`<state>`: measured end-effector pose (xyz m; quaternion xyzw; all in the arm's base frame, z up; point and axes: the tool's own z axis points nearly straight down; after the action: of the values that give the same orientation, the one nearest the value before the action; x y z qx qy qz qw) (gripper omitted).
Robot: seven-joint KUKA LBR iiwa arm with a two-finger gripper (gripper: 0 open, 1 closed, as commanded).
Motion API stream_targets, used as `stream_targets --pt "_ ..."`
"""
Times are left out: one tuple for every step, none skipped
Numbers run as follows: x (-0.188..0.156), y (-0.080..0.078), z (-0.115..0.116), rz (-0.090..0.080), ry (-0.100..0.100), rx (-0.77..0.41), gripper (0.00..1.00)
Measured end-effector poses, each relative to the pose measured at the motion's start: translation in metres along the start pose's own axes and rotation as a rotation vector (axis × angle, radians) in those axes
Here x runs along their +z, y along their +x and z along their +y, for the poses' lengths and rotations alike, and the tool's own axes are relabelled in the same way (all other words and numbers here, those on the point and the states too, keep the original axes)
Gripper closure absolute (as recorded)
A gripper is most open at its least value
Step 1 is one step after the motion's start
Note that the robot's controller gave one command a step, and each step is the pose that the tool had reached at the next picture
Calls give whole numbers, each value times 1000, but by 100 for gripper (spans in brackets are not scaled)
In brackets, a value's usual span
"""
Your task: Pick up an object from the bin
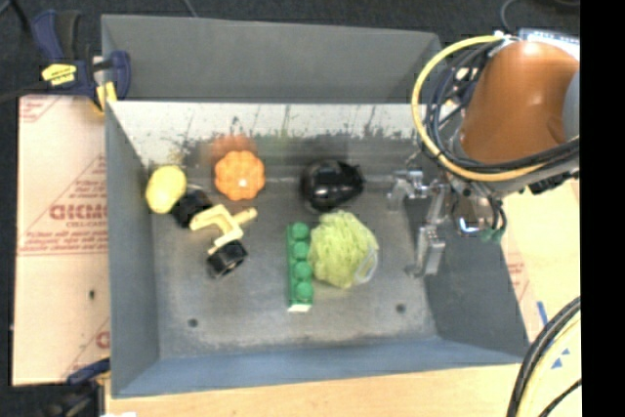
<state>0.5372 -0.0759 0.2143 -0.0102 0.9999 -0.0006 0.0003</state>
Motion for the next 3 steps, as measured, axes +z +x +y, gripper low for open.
stream_targets --pt "-1 -17 2 -8 3 -116 0" --pt "30 -21 17 -7 0 -7 0" --pt "69 -21 37 -9 3 -80 0"
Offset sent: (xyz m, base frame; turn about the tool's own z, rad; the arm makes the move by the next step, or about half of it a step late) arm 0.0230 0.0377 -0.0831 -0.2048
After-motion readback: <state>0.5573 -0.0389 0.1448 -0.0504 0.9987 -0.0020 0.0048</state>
